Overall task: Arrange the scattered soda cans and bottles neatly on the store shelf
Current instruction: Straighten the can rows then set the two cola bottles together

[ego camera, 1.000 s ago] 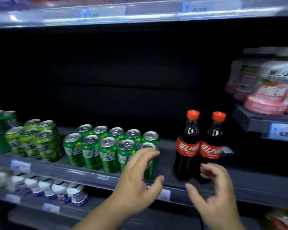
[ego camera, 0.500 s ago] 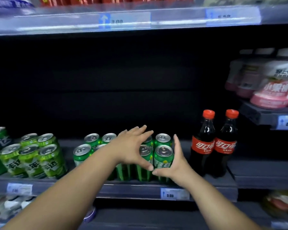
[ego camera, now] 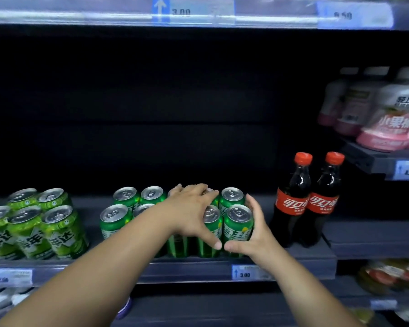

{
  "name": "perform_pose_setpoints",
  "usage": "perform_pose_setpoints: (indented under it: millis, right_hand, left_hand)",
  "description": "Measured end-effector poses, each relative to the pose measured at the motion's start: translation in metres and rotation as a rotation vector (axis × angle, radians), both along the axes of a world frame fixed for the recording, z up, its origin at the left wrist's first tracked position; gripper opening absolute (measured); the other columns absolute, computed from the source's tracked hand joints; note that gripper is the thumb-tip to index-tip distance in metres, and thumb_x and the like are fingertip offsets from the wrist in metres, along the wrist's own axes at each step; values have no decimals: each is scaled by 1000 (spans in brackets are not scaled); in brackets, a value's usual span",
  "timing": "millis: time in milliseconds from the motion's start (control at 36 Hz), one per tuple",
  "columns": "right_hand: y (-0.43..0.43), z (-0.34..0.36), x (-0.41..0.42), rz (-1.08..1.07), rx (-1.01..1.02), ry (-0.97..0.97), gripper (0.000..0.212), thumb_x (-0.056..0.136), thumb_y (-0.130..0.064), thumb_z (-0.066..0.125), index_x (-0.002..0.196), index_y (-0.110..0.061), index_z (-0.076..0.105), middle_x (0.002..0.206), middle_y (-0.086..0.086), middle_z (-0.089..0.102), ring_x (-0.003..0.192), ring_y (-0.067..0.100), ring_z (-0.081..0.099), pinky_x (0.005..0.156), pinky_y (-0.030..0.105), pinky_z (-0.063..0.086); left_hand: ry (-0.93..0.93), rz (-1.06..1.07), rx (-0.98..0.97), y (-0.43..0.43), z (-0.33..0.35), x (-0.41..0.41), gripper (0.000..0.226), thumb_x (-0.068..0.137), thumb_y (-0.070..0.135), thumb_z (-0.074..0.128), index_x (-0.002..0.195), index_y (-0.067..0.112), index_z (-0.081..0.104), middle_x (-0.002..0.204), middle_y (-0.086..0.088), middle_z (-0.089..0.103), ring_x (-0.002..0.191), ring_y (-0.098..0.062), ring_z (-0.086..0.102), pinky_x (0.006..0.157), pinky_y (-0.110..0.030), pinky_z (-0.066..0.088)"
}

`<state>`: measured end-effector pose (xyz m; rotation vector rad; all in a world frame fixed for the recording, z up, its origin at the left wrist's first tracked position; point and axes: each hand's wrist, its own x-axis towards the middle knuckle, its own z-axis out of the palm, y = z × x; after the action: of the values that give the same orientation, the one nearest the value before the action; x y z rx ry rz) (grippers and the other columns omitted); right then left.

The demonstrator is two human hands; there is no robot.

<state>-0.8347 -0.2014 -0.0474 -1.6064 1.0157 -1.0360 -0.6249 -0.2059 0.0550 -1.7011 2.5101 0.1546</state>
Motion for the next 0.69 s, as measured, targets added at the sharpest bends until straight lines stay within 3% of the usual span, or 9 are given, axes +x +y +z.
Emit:
perform_pose_setpoints:
  millis: [111,167,222,333,417,472,528,583,694]
  right_hand:
    - [1,1,-3,-3,47,27,151,40,-46,101,151,-52,-1,152,-14,36,132,3,49,106,33,48]
    - [1,1,-4,32,49,64,148,47,-36,101,149,-54,-6,152,-13,38,132,0,49,106,28,47]
    - [3,-1,-2,62,37,79,139,56,-20,97,145,-53,-5,149,-14,41,130,-4,50,98,17,47]
    - [6,-1,0,81,7,77,133,59,-16,95,143,-54,-2,149,-13,43,134,-1,47,106,24,44]
    - [8,6,-3,93,21,60,128,65,-9,93,140,-55,0,148,-15,40,128,-9,49,94,11,46]
    - [14,15,-3,52,15,77,127,64,-22,94,141,-59,0,151,-18,34,127,-13,47,94,10,46]
    - [19,25,-1,-18,-70,145,129,59,-45,92,146,-62,-1,158,-17,24,139,-4,37,111,28,42]
    - [22,40,3,-55,-201,265,128,57,-58,86,148,-60,-5,163,-22,5,150,3,15,121,41,27]
    - [17,77,26,35,-443,603,120,63,-75,72,148,-57,-10,163,-25,-12,147,-4,-21,125,39,0]
  left_hand:
    - [-20,-33,-7,-5,4,-10,132,52,82,68,155,33,0,165,-1,-6,150,-22,-13,119,-56,-6]
    - [-35,-39,22,-7,4,-12,136,51,81,70,154,35,-5,164,1,-11,150,-22,-16,118,-57,-8]
    - [-39,-39,50,-7,1,-13,139,51,79,72,154,35,-10,164,2,-12,150,-21,-16,119,-56,-7]
    - [-38,-61,24,-5,-3,-12,137,54,79,70,154,33,-12,164,3,-12,150,-20,-15,121,-51,-6]
    - [-8,-72,22,-4,-3,-8,134,55,82,68,153,34,-11,164,3,-12,150,-18,-14,122,-47,-6]
    - [10,-65,25,-2,1,-2,133,56,83,66,154,34,-10,164,2,-11,150,-17,-13,122,-46,-5]
    - [13,-40,16,0,6,10,134,55,85,65,154,34,-9,164,3,-11,150,-17,-13,122,-46,-5]
    - [7,3,6,2,12,29,135,52,87,64,154,36,-9,164,3,-11,150,-18,-13,121,-47,-6]
    - [-22,128,43,3,18,75,139,46,91,63,153,39,-8,164,4,-11,150,-19,-15,120,-51,-6]
